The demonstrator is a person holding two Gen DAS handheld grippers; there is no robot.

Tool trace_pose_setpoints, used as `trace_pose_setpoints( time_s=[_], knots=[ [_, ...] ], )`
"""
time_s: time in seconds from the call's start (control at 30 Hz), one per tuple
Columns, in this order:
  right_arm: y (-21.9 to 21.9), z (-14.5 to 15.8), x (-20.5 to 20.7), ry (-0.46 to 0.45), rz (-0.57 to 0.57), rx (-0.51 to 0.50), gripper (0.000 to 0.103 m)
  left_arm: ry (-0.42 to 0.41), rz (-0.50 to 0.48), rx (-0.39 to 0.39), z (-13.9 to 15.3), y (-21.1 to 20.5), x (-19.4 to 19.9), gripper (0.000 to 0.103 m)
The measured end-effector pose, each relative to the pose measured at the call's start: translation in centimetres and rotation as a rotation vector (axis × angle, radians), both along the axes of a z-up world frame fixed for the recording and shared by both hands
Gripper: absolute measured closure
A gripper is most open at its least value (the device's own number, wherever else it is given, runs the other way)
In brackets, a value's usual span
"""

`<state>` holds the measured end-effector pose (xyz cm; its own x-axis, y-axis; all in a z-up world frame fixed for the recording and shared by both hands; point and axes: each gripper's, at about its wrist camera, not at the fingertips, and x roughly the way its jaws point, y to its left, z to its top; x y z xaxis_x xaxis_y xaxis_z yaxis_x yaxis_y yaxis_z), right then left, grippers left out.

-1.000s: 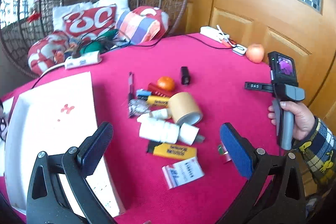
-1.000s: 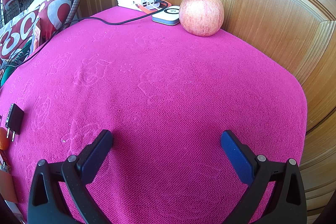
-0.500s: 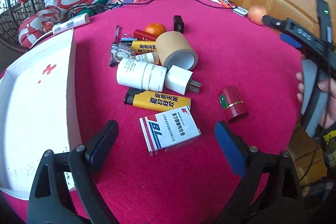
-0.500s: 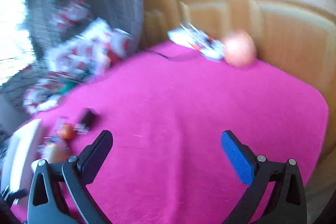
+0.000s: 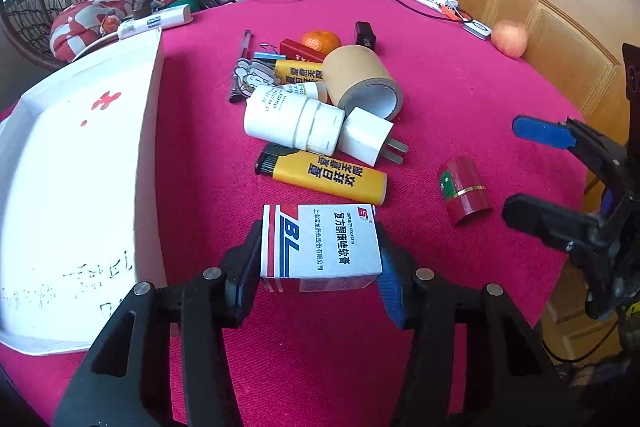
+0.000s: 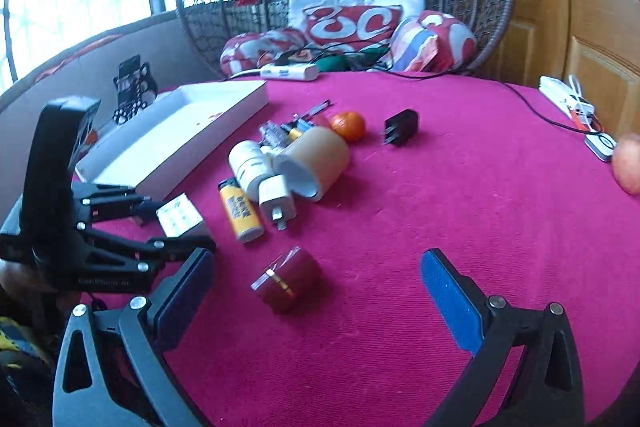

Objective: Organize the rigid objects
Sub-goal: 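Grasp the blue-and-white BL medicine box with the left tool while the right tool grasps the red tin, then carry the box and tin into the white tray and open both tools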

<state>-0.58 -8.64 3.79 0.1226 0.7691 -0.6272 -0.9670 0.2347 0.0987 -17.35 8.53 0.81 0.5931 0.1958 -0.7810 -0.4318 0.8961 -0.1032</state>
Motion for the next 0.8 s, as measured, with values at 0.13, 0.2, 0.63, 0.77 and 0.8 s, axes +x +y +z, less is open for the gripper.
trace_pose_setpoints(
  time_s=[0.13,0.2,0.63,0.77,0.8],
  knots=[
    [1.5,-0.8,-1.2,0.025,0.06,-0.057,0.015,-0.014,0.026,0.049,0.9,-0.3,-0.4,0.052],
    [2.5,-1.4,-1.4,0.039,0.075,-0.097,0.028,-0.025,0.036,0.06,1.3,-0.3,-0.6,0.052],
    [1.4,-1.3,0.1,0.105,0.004,-0.077,0.056,-0.057,0.068,0.107,2.2,-0.3,-1.5,0.052],
    [1.0,-0.2,0.5,0.112,-0.015,-0.04,0.056,-0.067,0.074,0.111,2.5,-0.3,-1.8,0.052],
    [1.0,0.1,0.6,0.113,-0.018,-0.029,0.056,-0.07,0.074,0.112,2.5,-0.3,-1.9,0.052]
  ],
)
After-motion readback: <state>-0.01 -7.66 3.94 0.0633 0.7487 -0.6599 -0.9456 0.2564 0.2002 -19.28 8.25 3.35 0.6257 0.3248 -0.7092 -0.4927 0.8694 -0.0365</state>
